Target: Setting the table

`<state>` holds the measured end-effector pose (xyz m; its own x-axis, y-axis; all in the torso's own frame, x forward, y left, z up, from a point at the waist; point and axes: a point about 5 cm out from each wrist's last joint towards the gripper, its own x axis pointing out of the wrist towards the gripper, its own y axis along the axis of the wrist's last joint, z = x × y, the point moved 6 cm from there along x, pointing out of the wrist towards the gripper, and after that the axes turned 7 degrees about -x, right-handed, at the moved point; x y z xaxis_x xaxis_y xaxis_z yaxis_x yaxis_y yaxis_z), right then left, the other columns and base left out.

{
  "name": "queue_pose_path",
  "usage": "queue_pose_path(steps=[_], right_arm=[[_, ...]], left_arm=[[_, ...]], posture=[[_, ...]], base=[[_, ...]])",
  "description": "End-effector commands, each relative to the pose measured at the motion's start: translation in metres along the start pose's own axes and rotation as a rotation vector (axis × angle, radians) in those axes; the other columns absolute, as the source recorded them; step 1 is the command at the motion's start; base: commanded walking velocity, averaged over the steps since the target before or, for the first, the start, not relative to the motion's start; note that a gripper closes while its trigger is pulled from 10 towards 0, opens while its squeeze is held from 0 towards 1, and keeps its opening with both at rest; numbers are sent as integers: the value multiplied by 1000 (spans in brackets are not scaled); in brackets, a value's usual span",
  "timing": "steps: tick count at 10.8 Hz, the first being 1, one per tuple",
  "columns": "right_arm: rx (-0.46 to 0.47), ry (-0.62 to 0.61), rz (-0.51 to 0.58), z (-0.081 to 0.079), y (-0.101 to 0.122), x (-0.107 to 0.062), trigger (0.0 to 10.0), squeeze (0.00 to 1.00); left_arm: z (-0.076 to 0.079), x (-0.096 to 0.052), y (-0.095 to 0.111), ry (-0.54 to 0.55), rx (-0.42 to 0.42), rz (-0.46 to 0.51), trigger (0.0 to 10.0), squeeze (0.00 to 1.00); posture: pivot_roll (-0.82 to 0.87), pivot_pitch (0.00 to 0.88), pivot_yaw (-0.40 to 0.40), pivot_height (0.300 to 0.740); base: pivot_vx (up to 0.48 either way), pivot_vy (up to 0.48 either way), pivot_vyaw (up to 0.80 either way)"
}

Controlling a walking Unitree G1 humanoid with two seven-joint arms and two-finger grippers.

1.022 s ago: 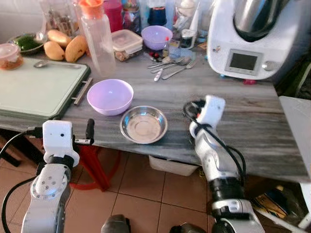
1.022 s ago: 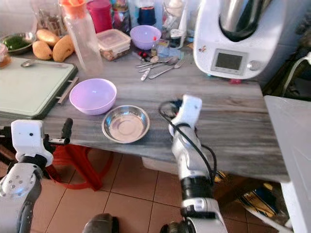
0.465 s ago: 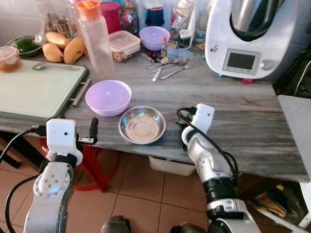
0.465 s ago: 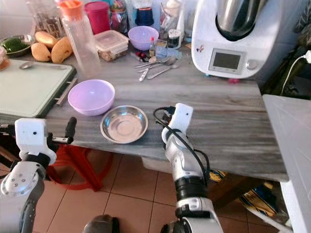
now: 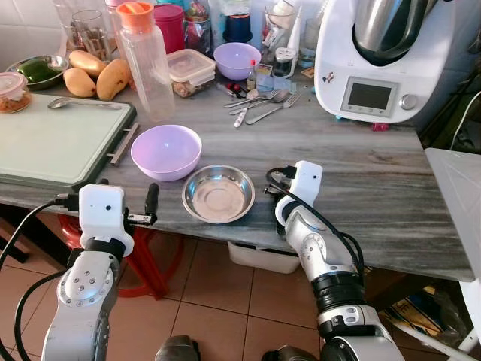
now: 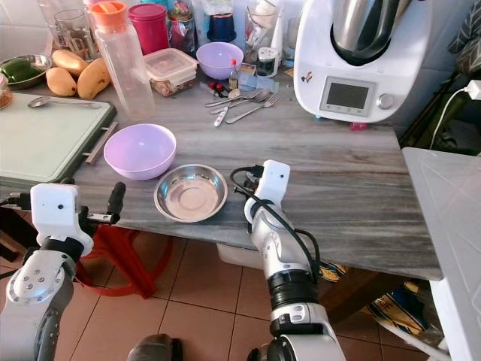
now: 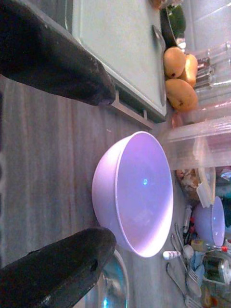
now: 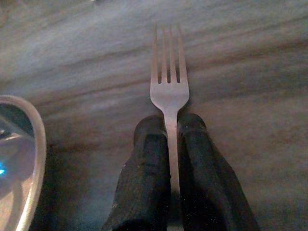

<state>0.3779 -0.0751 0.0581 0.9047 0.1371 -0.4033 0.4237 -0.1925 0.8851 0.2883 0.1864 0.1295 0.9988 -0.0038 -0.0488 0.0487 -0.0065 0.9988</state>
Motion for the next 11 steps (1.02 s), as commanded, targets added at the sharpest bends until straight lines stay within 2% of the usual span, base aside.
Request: queue_pose_path(steps=[1,7,9,11], right_arm=[[21,84,-36,-39,-2,1,10000,0],[27,118,-33,-60,5,7,10000,0],[41,113,-11,-63,11,9,10000,0],[11,111,2,-62,14,10,10000,0]], left_arm=[[1,1,-2,-3,-6,-7,10000,0],[10,3,-3,-27,-16,-9,10000,0],[12,3,-4,-31,-18,-9,10000,0],[13,3,-4,-34,-21,-9,10000,0]], posture=[[122,15,-18,740],[117,15,-19,740],[116,13,-21,740],[114,13,-22,740]], base=[[0,0,0],[0,0,0],[0,0,0],[0,0,0]])
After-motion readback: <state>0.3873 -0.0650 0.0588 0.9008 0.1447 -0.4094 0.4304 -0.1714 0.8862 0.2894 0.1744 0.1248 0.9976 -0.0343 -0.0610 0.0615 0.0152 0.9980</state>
